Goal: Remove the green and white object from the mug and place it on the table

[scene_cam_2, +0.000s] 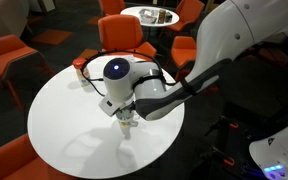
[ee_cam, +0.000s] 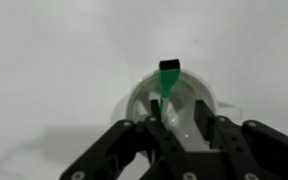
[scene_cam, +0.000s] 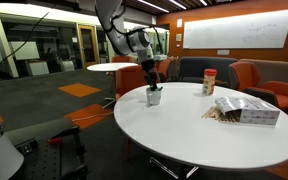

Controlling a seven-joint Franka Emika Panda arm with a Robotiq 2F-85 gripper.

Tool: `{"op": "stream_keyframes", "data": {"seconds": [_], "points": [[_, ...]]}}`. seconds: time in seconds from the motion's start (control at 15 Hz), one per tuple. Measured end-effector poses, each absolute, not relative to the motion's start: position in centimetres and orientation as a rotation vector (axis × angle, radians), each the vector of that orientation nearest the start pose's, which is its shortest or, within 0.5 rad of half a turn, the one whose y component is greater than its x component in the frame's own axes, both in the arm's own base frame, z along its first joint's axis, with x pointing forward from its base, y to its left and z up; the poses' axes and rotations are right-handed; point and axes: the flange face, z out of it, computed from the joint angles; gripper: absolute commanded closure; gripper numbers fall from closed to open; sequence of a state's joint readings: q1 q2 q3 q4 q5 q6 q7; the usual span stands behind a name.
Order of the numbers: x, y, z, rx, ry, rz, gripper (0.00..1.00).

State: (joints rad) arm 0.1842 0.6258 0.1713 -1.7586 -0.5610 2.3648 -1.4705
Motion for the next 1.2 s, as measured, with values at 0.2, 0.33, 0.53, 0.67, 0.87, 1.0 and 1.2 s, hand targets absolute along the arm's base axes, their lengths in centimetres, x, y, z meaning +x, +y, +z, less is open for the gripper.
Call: {"op": "stream_keyframes", "data": {"seconds": [0.2, 0.33, 0.53, 0.67, 0.87, 1.0, 1.2], "points": [[63.5, 21.4, 20.7, 1.317, 2.57, -0.243, 0.86], [63.8, 21.4, 20.4, 1.32, 2.571, -0.254, 0.8], [64.0, 21.5, 19.5, 1.306, 2.586, -0.276, 0.74], [64.0, 21.3, 18.8, 1.296, 2.589, -0.298, 0.75], [64.2, 20.9, 18.1, 1.29, 2.588, -0.328, 0.96], [64.2, 20.8, 18.0, 1.283, 2.586, -0.335, 1.0], [64.4, 20.9, 18.2, 1.268, 2.582, -0.335, 1.0]]}}
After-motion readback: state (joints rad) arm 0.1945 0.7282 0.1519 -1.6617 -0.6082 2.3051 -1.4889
